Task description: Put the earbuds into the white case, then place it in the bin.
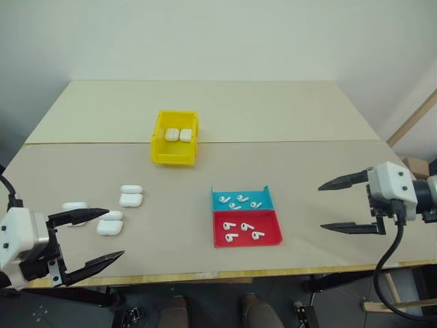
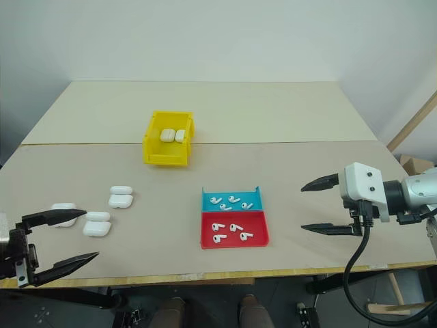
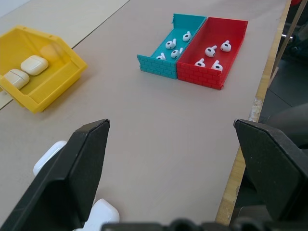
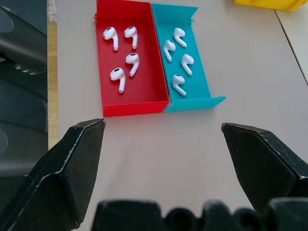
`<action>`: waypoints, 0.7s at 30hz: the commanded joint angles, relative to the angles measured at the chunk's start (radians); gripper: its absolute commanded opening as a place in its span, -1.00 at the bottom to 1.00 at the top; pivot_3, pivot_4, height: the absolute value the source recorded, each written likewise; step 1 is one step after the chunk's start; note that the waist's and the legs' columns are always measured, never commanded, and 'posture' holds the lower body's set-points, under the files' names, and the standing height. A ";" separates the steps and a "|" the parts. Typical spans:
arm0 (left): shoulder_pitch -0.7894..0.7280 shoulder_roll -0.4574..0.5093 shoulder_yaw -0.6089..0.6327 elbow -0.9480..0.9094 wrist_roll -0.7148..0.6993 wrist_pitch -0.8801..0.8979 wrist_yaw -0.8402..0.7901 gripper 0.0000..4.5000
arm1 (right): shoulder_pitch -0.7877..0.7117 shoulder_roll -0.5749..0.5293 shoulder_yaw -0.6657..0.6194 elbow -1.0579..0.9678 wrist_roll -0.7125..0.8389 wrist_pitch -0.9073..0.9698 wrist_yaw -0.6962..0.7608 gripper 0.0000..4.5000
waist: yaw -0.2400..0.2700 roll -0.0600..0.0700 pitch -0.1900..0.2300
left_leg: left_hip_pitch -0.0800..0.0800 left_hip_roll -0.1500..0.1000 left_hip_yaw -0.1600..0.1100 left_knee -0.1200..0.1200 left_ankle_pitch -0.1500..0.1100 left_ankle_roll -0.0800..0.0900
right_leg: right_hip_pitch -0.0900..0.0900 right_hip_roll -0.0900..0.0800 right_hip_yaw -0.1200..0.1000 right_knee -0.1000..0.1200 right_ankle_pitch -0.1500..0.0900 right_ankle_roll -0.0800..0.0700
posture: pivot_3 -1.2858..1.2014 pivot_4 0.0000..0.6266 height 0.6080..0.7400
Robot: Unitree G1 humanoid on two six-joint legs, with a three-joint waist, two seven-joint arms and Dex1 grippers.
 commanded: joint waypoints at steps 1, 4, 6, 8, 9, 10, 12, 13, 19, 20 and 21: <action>-0.016 0.017 0.004 -0.001 -0.003 0.015 0.015 1.00 | -0.017 -0.007 -0.021 -0.033 0.020 0.002 -0.003 0.99 | 0.000 0.000 0.000 | 0.000 0.000 0.000 0.000 0.000 0.000 | 0.000 0.000 0.000 0.000 0.000 0.000 | 0.03 -0.52 1.00; -0.025 0.020 0.022 -0.020 -0.032 0.057 0.040 1.00 | -0.011 -0.006 -0.024 -0.039 0.021 0.005 -0.006 0.99 | 0.001 0.000 0.000 | 0.000 0.000 0.000 0.000 0.000 0.000 | 0.000 0.000 0.000 0.000 0.000 0.000 | 0.03 -0.52 1.00; -0.018 0.022 0.032 -0.030 -0.034 0.062 0.030 1.00 | -0.006 -0.006 -0.026 -0.044 0.022 0.007 -0.008 0.99 | 0.000 0.000 0.000 | 0.000 0.000 0.000 0.000 0.000 0.000 | 0.000 0.000 0.000 0.000 0.000 0.000 | 0.03 -0.52 1.00; -0.012 0.020 0.040 -0.039 -0.040 0.072 0.035 1.00 | -0.001 -0.005 -0.029 -0.048 0.023 0.008 -0.009 0.99 | 0.000 0.000 0.000 | 0.000 0.000 0.000 0.000 0.000 0.000 | 0.000 0.000 0.000 0.000 0.000 0.000 | 0.03 -0.52 1.00; -0.008 0.019 0.046 -0.047 -0.044 0.085 0.044 1.00 | 0.002 -0.005 -0.030 -0.050 0.023 0.009 -0.010 0.99 | 0.000 0.000 0.000 | 0.000 0.000 0.000 0.000 0.000 0.000 | 0.000 0.000 0.000 0.000 0.000 0.000 | 0.03 -0.52 1.00; -0.005 0.017 0.056 -0.056 -0.056 0.102 0.055 1.00 | 0.005 -0.005 -0.031 -0.054 0.024 0.010 -0.013 0.99 | 0.000 0.000 0.000 | 0.000 0.000 0.000 0.000 0.000 0.000 | 0.000 0.000 0.000 0.000 0.000 0.000 | 0.03 -0.52 1.00; 0.003 0.010 0.082 -0.079 -0.078 0.140 0.086 1.00 | 0.012 -0.004 -0.033 -0.064 0.026 0.015 -0.019 0.99 | 0.000 0.000 0.000 | 0.000 0.000 0.000 0.000 0.000 0.000 | 0.000 0.000 0.000 0.000 0.000 0.000 | 0.03 -0.52 1.00; 0.012 0.008 0.097 -0.091 -0.086 0.165 0.104 1.00 | 0.016 -0.004 -0.034 -0.070 0.027 0.017 -0.022 0.99 | 0.000 0.000 0.000 | 0.000 0.000 0.000 0.000 0.000 0.000 | 0.000 0.000 0.000 0.000 0.000 0.000 | 0.03 -0.52 1.00; 0.102 0.010 0.206 -0.174 -0.101 0.377 0.242 1.00 | 0.037 -0.005 -0.046 -0.112 0.035 0.042 -0.036 0.99 | 0.000 0.000 0.000 | 0.000 0.000 0.000 0.000 0.000 0.000 | 0.000 0.000 0.000 0.000 0.000 0.000 | 0.03 -0.52 1.00; 0.106 0.006 0.229 -0.188 -0.108 0.416 0.279 1.00 | 0.036 -0.006 -0.046 -0.119 0.038 0.049 -0.040 0.99 | 0.000 0.000 0.000 | 0.000 0.000 0.000 0.000 0.000 0.000 | 0.000 0.000 0.000 0.000 0.000 0.000 | 0.03 -0.52 1.00; 0.103 0.002 0.247 -0.202 -0.118 0.452 0.318 1.00 | 0.034 -0.007 -0.044 -0.123 0.039 0.055 -0.042 0.99 | 0.000 0.000 0.000 | 0.000 0.000 0.000 0.000 0.000 0.000 | 0.000 0.000 0.000 0.000 0.000 0.000 | 0.03 -0.52 1.00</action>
